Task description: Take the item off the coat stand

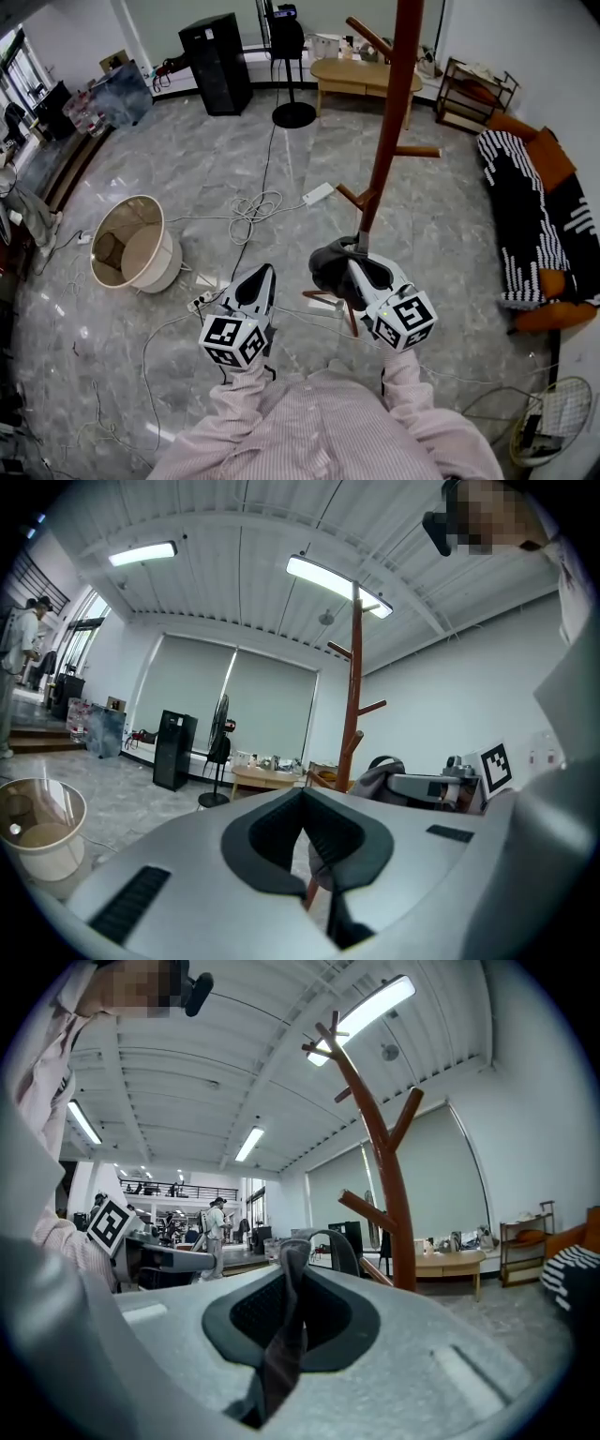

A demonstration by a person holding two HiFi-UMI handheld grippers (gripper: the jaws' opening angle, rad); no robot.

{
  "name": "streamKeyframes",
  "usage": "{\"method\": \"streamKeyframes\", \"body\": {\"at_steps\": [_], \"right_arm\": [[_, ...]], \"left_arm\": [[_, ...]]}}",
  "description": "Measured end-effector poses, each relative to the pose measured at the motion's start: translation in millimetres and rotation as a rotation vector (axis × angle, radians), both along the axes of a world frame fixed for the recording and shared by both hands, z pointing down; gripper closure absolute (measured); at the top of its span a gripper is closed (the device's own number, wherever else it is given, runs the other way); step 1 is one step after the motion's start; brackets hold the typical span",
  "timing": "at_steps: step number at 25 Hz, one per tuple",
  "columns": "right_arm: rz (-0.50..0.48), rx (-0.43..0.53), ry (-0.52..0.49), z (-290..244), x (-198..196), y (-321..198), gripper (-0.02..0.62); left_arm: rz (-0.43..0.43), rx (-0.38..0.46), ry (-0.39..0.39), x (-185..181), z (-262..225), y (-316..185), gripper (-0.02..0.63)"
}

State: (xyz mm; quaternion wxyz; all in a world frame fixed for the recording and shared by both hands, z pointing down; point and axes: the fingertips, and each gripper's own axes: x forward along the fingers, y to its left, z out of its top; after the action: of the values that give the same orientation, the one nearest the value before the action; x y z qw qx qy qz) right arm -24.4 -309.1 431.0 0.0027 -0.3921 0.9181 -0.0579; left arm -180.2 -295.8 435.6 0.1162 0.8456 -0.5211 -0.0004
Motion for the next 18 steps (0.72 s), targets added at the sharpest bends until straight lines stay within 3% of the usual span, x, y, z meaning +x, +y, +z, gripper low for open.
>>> {"method": "streamKeyframes", "body": {"at_steps": [11,18], "right_arm": [[0.157,-0.031,-0.047,14.2,53.4,18.3,0.569],[0.205,-0.018,-0.061,7.4,73.9,27.2,0.57]], "left_arm": [[-0.018,-0.004,-0.013,13.0,6.8,15.7,0.604],[-0.055,0.004,-0.015,10.0,8.7,26.0,0.604]]}}
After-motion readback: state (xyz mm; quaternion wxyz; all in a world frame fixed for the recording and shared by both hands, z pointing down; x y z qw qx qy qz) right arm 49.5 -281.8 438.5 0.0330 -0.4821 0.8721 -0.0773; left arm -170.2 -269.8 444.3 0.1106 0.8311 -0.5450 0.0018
